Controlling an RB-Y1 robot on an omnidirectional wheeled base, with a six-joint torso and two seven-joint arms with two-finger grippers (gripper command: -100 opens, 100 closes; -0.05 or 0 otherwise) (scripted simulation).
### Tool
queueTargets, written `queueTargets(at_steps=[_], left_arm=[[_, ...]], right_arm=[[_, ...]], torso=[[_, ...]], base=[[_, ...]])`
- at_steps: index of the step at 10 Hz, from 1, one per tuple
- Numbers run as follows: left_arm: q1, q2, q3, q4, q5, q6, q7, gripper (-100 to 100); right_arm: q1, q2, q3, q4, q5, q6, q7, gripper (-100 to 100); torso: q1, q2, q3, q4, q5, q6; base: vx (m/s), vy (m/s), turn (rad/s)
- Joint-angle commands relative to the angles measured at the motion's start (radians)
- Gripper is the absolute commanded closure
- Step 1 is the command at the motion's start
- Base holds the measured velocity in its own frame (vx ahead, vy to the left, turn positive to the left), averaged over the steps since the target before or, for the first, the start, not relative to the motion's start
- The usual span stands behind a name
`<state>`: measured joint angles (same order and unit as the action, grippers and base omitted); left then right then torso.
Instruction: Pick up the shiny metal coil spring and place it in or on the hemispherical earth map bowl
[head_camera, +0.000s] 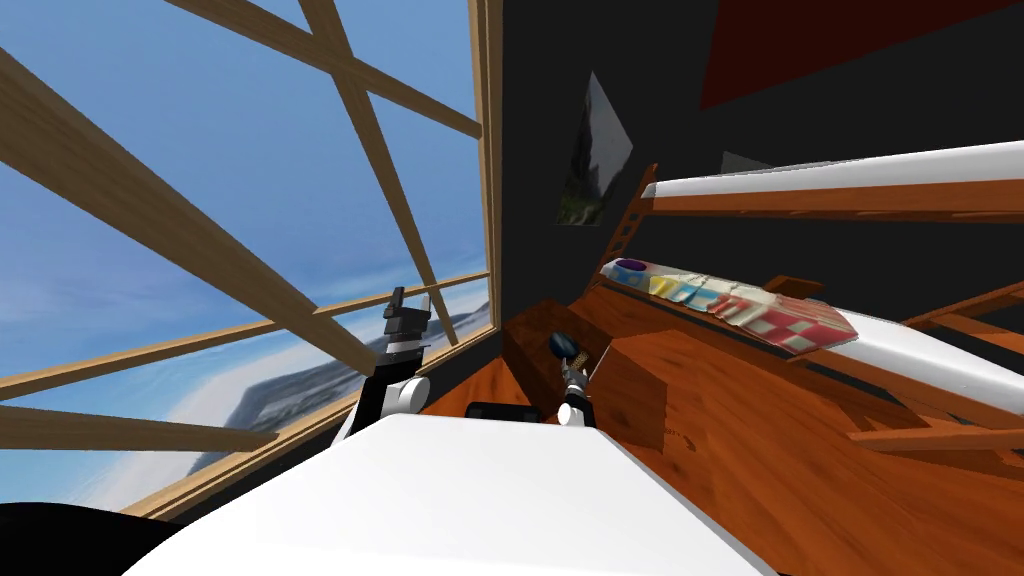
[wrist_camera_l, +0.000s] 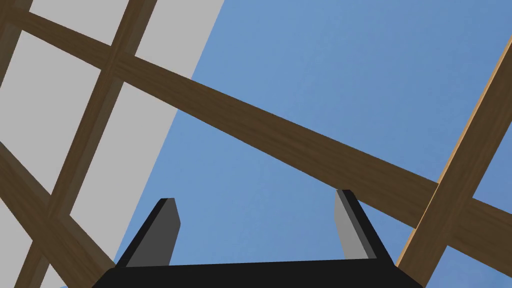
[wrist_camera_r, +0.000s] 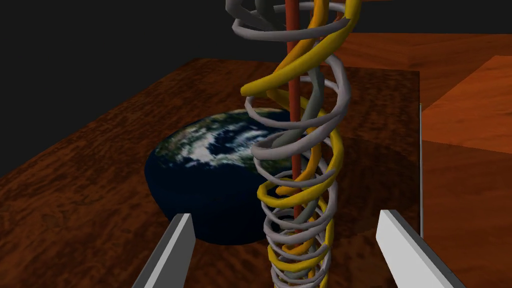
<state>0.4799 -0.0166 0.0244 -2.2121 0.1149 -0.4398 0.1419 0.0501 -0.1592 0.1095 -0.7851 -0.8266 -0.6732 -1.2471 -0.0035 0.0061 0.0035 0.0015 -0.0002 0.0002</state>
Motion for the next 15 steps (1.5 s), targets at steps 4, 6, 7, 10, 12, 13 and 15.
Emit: queueTargets(at_steps=[4,6,7,10,12,13,15], left_arm=[[0.0,0.0,0.0,0.0,0.0,0.0,0.0,0],[0.0,0.0,0.0,0.0,0.0,0.0,0.0,0],[0.0,0.0,0.0,0.0,0.0,0.0,0.0,0],[0.0,0.0,0.0,0.0,0.0,0.0,0.0,0],[0.001,0.0,0.0,0.0,0.0,0.0,0.0,0],[0.001,0.0,0.0,0.0,0.0,0.0,0.0,0],[0.001,0.0,0.0,0.0,0.0,0.0,0.0,0]], right_arm=[[-0.048,0.027,-0.115,0.064,0.005,-0.014,0.013,-100],[-0.084,0.046,-0.185,0.115,0.009,-0.026,0.022,-100],[-0.084,0.046,-0.197,0.115,0.009,-0.026,0.022,-100],[-0.121,0.066,-0.279,0.165,0.013,-0.037,0.03,-100],[-0.116,0.066,-0.272,0.152,0.011,-0.031,0.036,100],[-0.115,0.066,-0.272,0.152,0.011,-0.031,0.035,100],[-0.115,0.066,-0.272,0.152,0.011,-0.031,0.036,100]], torso=[[0.0,0.0,0.0,0.0,0.0,0.0],[0.0,-0.001,-0.001,0.0,0.0,0.001],[0.0,0.0,0.0,0.0,0.0,0.0],[0.0,0.0,0.0,0.0,0.0,0.001],[0.001,-0.004,-0.002,-0.001,0.0,0.001],[0.001,-0.005,-0.003,-0.001,0.0,0.001],[0.001,-0.006,-0.003,-0.001,0.0,0.001]], base=[[-0.073,-0.038,0.212],[-0.088,-0.033,0.276],[-0.074,-0.029,0.162],[-0.085,-0.031,0.252],[-0.014,-0.006,0.0],[0.0,0.0,0.0],[0.0,0.0,0.0]])
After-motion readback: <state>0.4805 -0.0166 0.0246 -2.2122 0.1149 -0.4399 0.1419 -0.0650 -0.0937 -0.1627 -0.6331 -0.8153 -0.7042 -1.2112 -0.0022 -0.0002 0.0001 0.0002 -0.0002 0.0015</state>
